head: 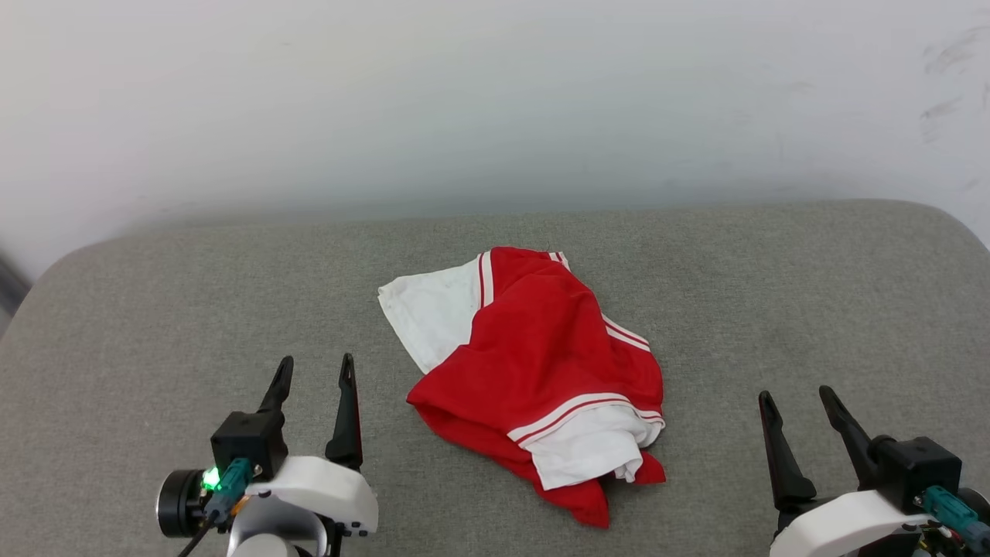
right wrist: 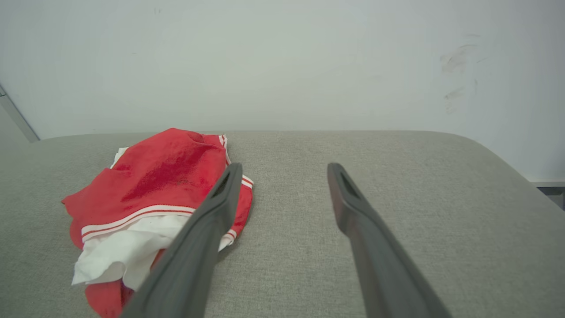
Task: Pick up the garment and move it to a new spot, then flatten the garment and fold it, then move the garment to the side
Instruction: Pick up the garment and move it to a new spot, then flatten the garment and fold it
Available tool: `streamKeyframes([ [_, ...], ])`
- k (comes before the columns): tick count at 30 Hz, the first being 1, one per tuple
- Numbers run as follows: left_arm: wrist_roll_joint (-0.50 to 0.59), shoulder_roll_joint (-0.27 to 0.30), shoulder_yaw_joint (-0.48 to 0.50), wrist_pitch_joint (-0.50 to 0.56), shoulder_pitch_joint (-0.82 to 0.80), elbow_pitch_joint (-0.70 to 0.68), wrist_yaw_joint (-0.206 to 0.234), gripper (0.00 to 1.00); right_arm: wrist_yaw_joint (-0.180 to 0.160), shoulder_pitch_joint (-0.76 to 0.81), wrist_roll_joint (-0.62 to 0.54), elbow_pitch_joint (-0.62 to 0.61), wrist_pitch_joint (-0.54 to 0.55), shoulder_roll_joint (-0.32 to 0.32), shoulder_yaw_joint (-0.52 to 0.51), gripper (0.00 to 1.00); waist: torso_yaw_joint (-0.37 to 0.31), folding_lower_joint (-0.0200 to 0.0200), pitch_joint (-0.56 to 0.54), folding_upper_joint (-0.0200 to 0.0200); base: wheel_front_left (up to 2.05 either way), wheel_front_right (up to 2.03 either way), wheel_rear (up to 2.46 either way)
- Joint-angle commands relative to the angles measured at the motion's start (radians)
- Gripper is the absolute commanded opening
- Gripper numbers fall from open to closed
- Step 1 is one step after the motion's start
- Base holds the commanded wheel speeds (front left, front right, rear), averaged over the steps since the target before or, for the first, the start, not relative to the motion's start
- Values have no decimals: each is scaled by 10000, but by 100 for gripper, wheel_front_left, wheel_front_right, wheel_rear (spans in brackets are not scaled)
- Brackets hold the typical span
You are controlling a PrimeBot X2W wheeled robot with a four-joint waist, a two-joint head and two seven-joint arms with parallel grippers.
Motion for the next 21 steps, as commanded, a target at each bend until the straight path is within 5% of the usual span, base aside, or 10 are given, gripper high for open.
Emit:
streamKeyframes([
  [1, -36, 49, 8, 40, 304, -162, 92, 100, -3, 151, -40, -84, 58, 18, 46, 100, 23, 1, -42, -1, 0, 0, 0],
  [16, -116, 96, -93, 181, 819, -912, 301, 100, -3, 236, 179, -262, 309, 19, -6, 100, 154, 1, 12, -1, 0, 0, 0],
  [21, -69, 129, -177, 183, 778, -1067, 318, 100, -3, -7, 448, -218, 1131, 20, 17, 100, 260, 1, 69, -1, 0, 0, 0],
])
